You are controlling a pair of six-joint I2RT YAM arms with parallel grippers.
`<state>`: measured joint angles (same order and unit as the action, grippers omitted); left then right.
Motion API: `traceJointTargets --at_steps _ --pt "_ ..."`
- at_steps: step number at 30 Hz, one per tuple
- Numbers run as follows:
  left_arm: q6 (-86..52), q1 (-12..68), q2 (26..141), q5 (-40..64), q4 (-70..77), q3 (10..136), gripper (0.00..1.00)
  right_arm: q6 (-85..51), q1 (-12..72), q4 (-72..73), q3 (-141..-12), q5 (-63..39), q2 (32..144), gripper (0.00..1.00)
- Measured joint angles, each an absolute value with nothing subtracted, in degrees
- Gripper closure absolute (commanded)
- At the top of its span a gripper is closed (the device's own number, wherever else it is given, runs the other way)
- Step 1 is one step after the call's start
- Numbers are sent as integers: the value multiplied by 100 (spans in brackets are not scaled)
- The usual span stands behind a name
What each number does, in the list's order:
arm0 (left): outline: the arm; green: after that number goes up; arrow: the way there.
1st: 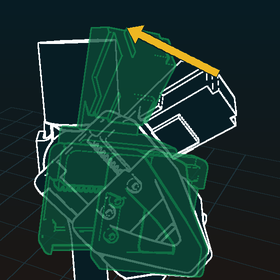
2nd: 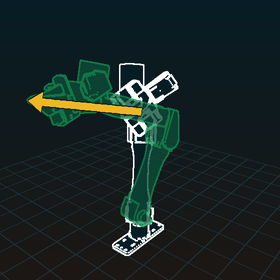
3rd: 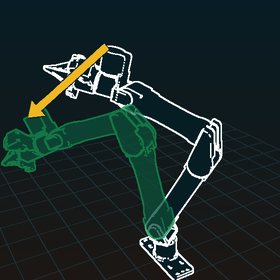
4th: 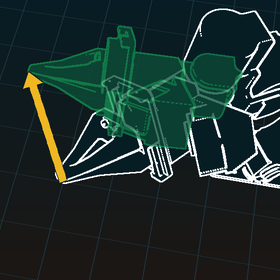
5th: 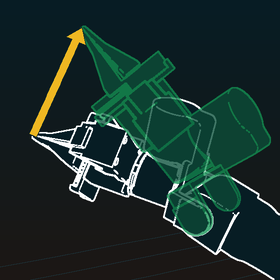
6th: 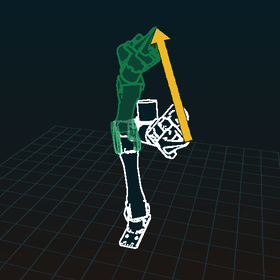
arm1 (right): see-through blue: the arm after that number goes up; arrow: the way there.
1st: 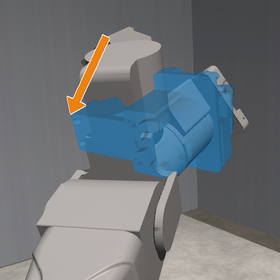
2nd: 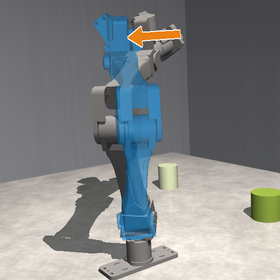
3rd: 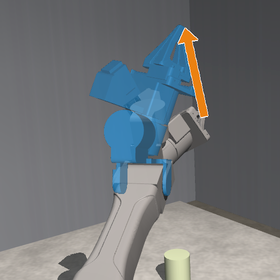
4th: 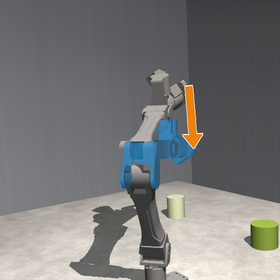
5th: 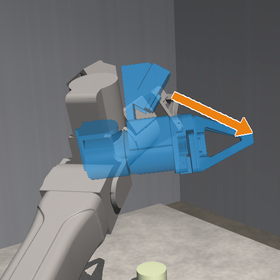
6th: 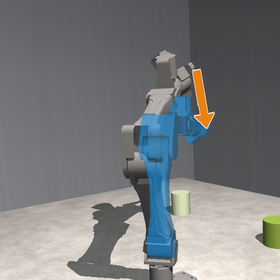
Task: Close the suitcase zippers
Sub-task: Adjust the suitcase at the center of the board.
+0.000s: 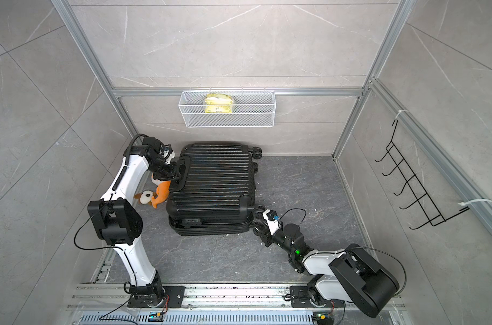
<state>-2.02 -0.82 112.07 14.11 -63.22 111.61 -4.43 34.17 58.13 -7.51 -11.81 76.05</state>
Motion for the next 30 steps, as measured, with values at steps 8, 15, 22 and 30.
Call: traceJointTargets --at_steps 8,15,22,30 --pt "-49 69 11826 1367 -6600 12031 100 -440 3437 5819 -764 -1184 7813 58" --pt "-110 239 11727 1022 -6530 11891 62 -447 3461 5767 -764 -1041 7671 58" --pt "-220 357 11456 893 -6438 11605 53 -447 3483 5752 -762 -851 7476 58" --pt "-460 484 11476 733 -6342 11605 53 -447 3494 5721 -762 -827 7474 58"
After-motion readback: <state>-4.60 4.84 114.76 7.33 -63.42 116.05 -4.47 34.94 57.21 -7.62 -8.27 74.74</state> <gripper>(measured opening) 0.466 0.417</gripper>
